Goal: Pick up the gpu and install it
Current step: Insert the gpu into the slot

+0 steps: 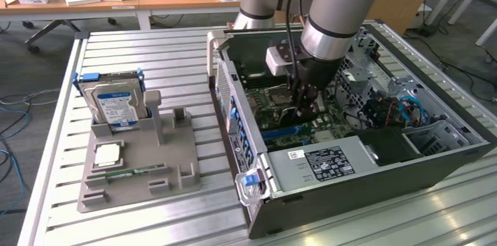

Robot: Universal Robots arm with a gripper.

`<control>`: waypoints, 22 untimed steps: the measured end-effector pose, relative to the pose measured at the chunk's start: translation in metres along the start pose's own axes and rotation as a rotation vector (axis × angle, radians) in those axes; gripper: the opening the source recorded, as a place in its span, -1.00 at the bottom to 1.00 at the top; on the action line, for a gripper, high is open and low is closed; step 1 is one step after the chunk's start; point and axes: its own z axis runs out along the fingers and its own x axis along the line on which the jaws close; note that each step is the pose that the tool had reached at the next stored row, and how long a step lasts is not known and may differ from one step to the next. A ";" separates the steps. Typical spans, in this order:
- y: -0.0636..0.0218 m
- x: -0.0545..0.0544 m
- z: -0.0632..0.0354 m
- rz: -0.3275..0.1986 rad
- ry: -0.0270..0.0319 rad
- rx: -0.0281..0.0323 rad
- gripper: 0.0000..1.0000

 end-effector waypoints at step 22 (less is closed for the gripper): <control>0.0066 0.000 0.0049 0.000 -0.0001 0.0001 -0.47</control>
